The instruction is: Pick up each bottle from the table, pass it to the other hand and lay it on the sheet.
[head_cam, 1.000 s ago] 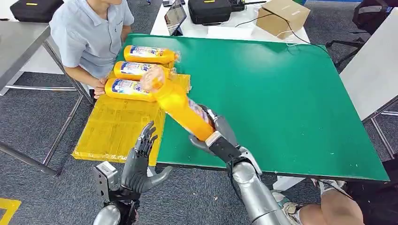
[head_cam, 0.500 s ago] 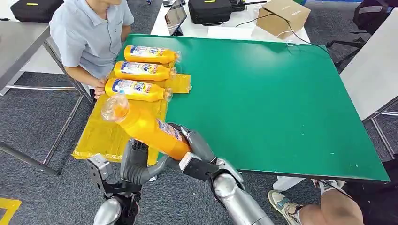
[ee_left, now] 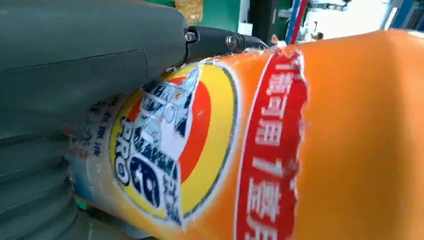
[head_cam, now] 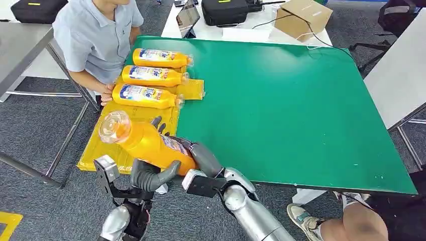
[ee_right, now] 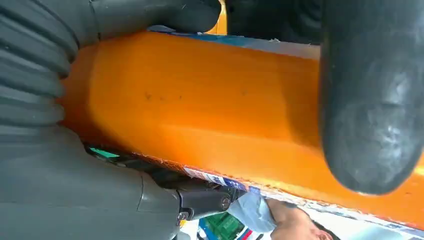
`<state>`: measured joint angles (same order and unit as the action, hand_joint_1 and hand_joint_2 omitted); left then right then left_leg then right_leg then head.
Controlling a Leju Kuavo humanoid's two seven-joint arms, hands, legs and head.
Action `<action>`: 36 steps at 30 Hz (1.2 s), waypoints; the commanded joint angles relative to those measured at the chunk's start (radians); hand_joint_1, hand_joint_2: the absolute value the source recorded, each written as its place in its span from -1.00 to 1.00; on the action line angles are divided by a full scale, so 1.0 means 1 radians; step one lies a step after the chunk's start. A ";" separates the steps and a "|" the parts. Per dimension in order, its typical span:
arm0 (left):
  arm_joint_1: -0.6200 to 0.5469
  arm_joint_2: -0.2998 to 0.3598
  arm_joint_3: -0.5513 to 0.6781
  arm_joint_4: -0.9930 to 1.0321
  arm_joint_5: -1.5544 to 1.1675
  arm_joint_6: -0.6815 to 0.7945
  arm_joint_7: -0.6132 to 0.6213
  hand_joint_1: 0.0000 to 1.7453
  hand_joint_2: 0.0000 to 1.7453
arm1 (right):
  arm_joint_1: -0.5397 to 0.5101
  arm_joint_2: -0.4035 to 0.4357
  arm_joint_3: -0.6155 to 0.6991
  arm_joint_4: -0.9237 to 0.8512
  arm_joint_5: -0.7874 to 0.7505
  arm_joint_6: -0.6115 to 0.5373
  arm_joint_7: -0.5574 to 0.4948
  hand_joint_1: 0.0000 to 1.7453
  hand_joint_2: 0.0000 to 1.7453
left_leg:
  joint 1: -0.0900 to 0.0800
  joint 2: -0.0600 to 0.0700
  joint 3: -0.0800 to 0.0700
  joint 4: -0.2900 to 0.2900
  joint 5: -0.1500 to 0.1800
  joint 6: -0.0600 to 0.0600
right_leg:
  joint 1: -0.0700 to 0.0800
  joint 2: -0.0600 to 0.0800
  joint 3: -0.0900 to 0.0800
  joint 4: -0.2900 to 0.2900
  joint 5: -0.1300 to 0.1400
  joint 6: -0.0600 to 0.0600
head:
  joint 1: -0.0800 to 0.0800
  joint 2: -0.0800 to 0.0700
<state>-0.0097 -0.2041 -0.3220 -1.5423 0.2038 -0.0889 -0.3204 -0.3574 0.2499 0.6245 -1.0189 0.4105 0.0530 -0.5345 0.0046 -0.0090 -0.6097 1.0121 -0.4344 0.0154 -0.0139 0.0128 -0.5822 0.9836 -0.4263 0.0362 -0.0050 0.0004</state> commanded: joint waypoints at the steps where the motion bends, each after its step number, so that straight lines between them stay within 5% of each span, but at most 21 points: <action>1: -0.095 0.012 -0.009 0.083 0.059 -0.016 0.007 1.00 1.00 | -0.073 -0.035 0.073 0.128 -0.007 0.047 0.005 0.74 1.00 | 0.001 -0.001 0.002 -0.001 0.000 -0.001 | 0.001 -0.003 0.003 -0.001 0.000 -0.001 | 0.000 0.000; 2: -0.105 0.015 -0.013 0.084 0.071 -0.023 0.006 1.00 1.00 | -0.082 -0.038 0.078 0.151 -0.008 0.054 0.006 0.36 1.00 | 0.000 -0.001 0.002 -0.001 0.000 0.000 | 0.000 -0.002 0.002 -0.001 0.000 -0.001 | 0.000 0.000; 3: -0.108 0.015 -0.013 0.084 0.071 -0.023 0.006 1.00 1.00 | -0.083 -0.040 0.077 0.153 -0.008 0.055 0.005 0.28 1.00 | 0.001 -0.002 0.003 -0.001 0.000 -0.001 | 0.001 -0.003 0.004 -0.001 0.000 -0.001 | 0.000 0.000; 4: -0.114 0.015 -0.013 0.087 0.078 -0.025 0.007 1.00 1.00 | -0.086 -0.039 0.075 0.162 -0.009 0.053 0.001 -0.28 1.00 | 0.001 -0.001 0.003 -0.001 0.000 -0.001 | 0.001 -0.003 0.003 -0.001 0.000 -0.001 | 0.000 0.000; 5: -0.118 0.016 -0.014 0.089 0.083 -0.024 0.007 1.00 1.00 | -0.087 -0.036 0.069 0.169 -0.011 0.049 0.000 -0.42 1.00 | 0.001 -0.001 0.004 -0.001 0.000 -0.001 | 0.001 -0.003 0.005 -0.002 0.000 -0.002 | 0.000 0.000; 9: -0.118 0.016 -0.014 0.089 0.083 -0.024 0.007 1.00 1.00 | -0.087 -0.036 0.069 0.169 -0.011 0.049 0.000 -0.42 1.00 | 0.001 -0.002 0.003 -0.001 0.000 -0.001 | 0.001 -0.003 0.004 -0.002 0.000 -0.001 | 0.000 0.000; 10: -0.116 0.015 -0.010 0.087 0.093 -0.021 0.007 1.00 1.00 | -0.082 -0.032 0.061 0.159 -0.009 0.031 0.008 -1.00 1.00 | 0.000 -0.001 0.002 -0.001 0.000 0.000 | 0.001 -0.002 0.003 -0.001 -0.001 -0.001 | 0.000 0.000; 15: -0.131 0.027 0.025 0.114 0.108 0.026 0.055 1.00 1.00 | -0.069 -0.037 0.072 0.120 0.105 -0.131 0.028 -1.00 1.00 | 0.001 -0.001 0.003 -0.001 0.000 -0.001 | 0.001 -0.002 0.003 -0.001 -0.001 -0.001 | 0.000 0.000; 16: -0.144 0.037 0.032 0.129 0.089 0.051 0.071 1.00 1.00 | -0.064 -0.039 0.077 0.107 0.140 -0.180 0.032 -1.00 -1.00 | 0.001 -0.001 0.005 -0.001 0.000 -0.001 | 0.001 -0.003 0.005 -0.002 -0.001 -0.002 | 0.000 0.000; 20: -0.245 0.080 0.075 0.275 -0.029 0.159 0.125 1.00 1.00 | -0.047 -0.049 0.075 0.050 0.241 -0.327 0.054 -1.00 -1.00 | 0.000 -0.003 0.003 -0.001 0.001 -0.001 | 0.001 -0.004 0.003 -0.001 0.000 -0.001 | 0.000 0.000; 29: -0.472 0.145 0.126 0.515 -0.415 0.300 0.181 1.00 1.00 | -0.053 -0.052 0.037 0.052 0.317 -0.448 0.068 -1.00 -1.00 | 0.001 0.000 0.002 -0.001 0.001 -0.001 | 0.001 -0.002 0.002 0.000 0.000 -0.002 | -0.001 0.000; 36: -0.655 0.181 0.095 0.740 -0.839 0.256 0.271 1.00 1.00 | -0.059 -0.048 0.004 0.055 0.341 -0.399 0.071 -1.00 -1.00 | 0.001 -0.003 0.001 0.001 0.002 -0.001 | 0.001 -0.005 0.002 0.002 0.000 -0.002 | 0.000 0.000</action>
<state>-0.4047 -0.0942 -0.1995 -1.1526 -0.3002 0.1984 -0.1256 -0.3843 0.2297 0.6493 -0.9739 0.7370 -0.3838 -0.4670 0.0050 -0.0088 -0.6108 1.0124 -0.4328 0.0153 -0.0138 0.0117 -0.5838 0.9851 -0.4257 0.0361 -0.0050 0.0004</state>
